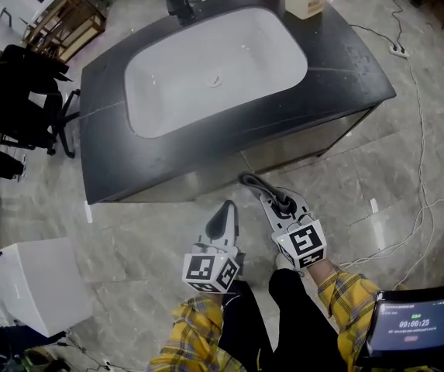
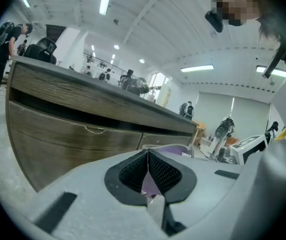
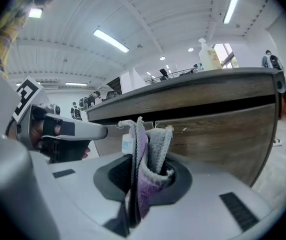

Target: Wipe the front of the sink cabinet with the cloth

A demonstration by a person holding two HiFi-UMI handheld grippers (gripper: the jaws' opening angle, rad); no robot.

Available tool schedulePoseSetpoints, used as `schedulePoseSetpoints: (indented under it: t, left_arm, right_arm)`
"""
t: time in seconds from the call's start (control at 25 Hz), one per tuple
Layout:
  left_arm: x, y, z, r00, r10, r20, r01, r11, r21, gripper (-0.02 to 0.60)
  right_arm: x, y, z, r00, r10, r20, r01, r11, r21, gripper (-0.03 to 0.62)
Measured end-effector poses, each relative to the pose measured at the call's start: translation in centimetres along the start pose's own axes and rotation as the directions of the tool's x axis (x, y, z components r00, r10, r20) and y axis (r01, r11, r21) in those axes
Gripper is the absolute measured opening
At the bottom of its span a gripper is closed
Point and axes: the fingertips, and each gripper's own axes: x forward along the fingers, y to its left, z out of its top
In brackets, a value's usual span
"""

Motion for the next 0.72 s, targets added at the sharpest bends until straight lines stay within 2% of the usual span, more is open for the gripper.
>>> schedulePoseSetpoints:
  t: [0.28, 0.72]
  left_arm:
    - [-0.6, -2.0, 3.5, 0.998, -0.018, 0.055, 0.017, 1.0, 0.023, 0.006]
    - [-2.0, -3.4, 5.8, 0.994, 0.001, 0.113, -0.001, 1.0, 0.003, 0.006]
  right_arm:
    - [-1.6, 1.2, 3.7, 0.999, 0.006, 0.04, -0.007, 1.0, 0.014, 0.043]
    - [-3.4, 1.9, 6.5, 0.997, 0.021, 0.069, -0.022, 1.0, 0.014, 0.043]
